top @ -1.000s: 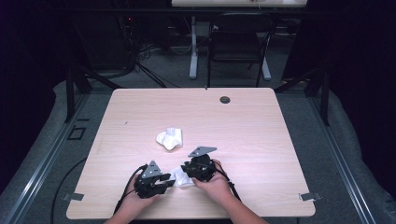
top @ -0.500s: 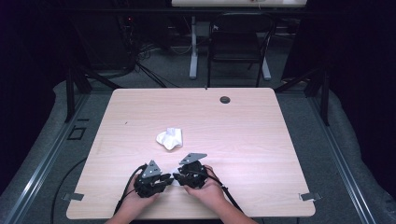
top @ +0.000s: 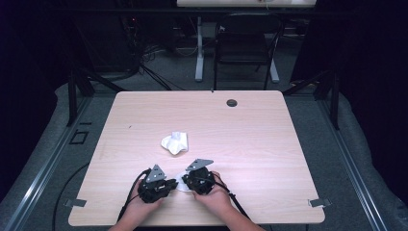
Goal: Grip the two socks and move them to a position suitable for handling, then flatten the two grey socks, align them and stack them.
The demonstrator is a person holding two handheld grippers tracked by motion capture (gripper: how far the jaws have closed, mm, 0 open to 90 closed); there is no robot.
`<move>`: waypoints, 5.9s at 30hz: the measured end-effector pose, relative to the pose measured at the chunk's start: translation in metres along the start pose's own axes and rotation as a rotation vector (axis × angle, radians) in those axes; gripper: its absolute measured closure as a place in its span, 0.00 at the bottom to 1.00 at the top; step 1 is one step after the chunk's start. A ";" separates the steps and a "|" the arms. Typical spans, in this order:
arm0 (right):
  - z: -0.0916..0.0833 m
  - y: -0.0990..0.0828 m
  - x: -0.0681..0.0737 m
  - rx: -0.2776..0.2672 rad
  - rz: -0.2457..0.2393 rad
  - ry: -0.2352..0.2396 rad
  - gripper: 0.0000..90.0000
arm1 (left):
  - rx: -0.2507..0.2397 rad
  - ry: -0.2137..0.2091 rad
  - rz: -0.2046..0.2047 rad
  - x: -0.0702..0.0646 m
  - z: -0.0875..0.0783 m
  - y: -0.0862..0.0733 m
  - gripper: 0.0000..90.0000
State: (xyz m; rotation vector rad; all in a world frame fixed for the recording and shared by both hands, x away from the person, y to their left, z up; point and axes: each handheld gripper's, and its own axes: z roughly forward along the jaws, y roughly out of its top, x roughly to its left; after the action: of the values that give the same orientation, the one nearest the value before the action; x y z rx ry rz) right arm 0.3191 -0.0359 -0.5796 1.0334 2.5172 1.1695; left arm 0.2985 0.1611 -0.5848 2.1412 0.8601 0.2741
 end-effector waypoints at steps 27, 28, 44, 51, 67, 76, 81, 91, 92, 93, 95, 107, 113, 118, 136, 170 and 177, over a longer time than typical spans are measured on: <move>-0.081 -0.012 -0.039 -0.070 0.096 -0.014 0.96 | 0.013 0.021 -0.015 -0.001 -0.001 0.001 0.91; -0.082 -0.014 -0.042 -0.070 0.100 -0.016 0.96 | 0.013 0.022 -0.016 -0.001 -0.001 0.001 0.91; -0.084 -0.037 -0.061 -0.009 0.173 -0.058 0.96 | 0.023 0.026 -0.026 -0.001 -0.003 0.000 0.91; -0.087 -0.043 -0.067 0.008 0.221 -0.060 0.96 | 0.019 0.024 -0.039 -0.001 -0.003 0.000 0.91; -0.079 -0.030 -0.052 -0.086 0.097 -0.056 0.88 | 0.025 0.014 -0.042 0.002 -0.003 0.002 0.91; -0.058 -0.038 -0.061 0.039 0.094 -0.120 0.85 | 0.028 0.002 -0.044 0.004 -0.003 0.002 0.91; -0.060 -0.042 -0.063 0.036 0.112 -0.115 0.86 | 0.027 0.003 -0.042 0.004 -0.003 0.002 0.91; -0.069 -0.047 -0.061 0.069 0.135 -0.091 0.90 | 0.043 0.007 -0.023 0.001 -0.006 0.000 0.91; -0.070 -0.048 -0.060 0.072 0.136 -0.090 0.90 | 0.044 0.006 -0.022 0.001 -0.007 0.000 0.91; -0.070 -0.048 -0.060 0.068 0.136 -0.088 0.90 | 0.045 0.006 -0.022 0.001 -0.007 0.000 0.91; -0.071 -0.049 -0.059 0.076 0.145 -0.086 0.90 | 0.046 0.003 -0.032 0.001 -0.008 -0.001 0.91; -0.071 -0.047 -0.052 0.100 0.153 -0.071 0.89 | 0.060 -0.023 -0.051 0.002 -0.011 -0.001 0.86; -0.072 -0.046 -0.052 0.095 0.167 -0.049 0.86 | 0.040 -0.016 -0.060 0.005 -0.015 0.001 0.79; -0.074 -0.045 -0.052 0.068 0.172 -0.055 0.85 | 0.022 -0.013 -0.063 0.008 -0.020 0.003 0.75; -0.078 -0.032 -0.058 -0.022 0.155 -0.050 0.75 | -0.026 0.033 -0.103 0.024 -0.022 0.008 0.61; -0.021 0.069 -0.047 -0.006 0.028 -0.055 0.74 | -0.083 0.084 -0.175 0.052 -0.035 0.008 0.61; -0.001 0.084 -0.047 0.007 0.005 -0.071 0.75 | -0.081 0.087 -0.177 0.055 -0.035 0.008 0.61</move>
State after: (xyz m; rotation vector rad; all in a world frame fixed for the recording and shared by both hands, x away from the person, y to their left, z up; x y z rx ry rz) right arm 0.3966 -0.0295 -0.5234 1.0639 2.4675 1.1062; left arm 0.3275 0.2147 -0.5608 1.9756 1.0643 0.3076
